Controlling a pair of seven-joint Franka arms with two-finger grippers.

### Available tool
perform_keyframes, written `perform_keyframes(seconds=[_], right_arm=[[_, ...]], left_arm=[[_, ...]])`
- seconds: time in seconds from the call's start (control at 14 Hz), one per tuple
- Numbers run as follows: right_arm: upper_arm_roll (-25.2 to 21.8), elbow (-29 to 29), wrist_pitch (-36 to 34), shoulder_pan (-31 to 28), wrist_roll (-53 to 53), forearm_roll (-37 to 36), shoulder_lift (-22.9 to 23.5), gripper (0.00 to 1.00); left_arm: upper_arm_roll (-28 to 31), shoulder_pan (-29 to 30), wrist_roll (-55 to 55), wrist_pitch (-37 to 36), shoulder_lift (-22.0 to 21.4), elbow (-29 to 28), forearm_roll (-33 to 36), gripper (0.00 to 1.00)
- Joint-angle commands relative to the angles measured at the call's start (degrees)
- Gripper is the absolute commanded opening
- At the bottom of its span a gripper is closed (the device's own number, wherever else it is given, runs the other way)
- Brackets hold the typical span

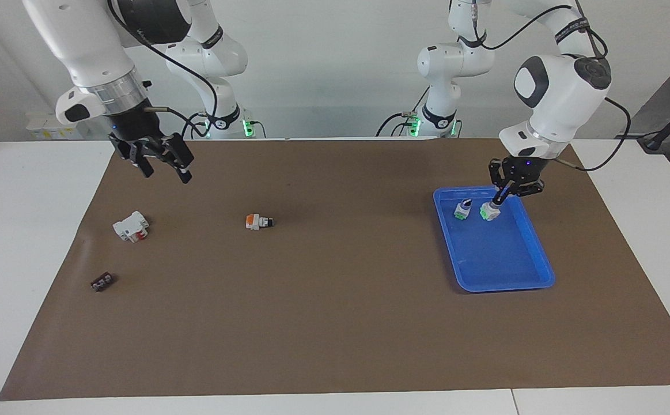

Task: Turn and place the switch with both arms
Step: 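Carry the switch into the blue tray with the left gripper while the right gripper withdraws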

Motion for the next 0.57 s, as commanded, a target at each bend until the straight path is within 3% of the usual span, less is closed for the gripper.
perform_keyframes(seconds=[0.0, 0.43, 0.5], right_arm=[[-2.9, 0.2, -1.5, 3.1, -2.8, -1.4, -1.0, 1.0], [-3.7, -0.6, -6.8, 3.6, -3.2, -1.5, -2.1, 1.0], [-3.7, -0.6, -6.6, 3.6, -3.2, -1.5, -2.1, 1.0]], left_arm=[[-0.7, 1.7, -1.3, 2.1, 0.3, -1.8, 1.2, 0.0], [-0.7, 1.9, -1.4, 4.4, -0.5, -6.1, 1.2, 0.02], [-0.7, 1.9, -1.3, 4.4, -0.6, -6.2, 1.2, 0.16]])
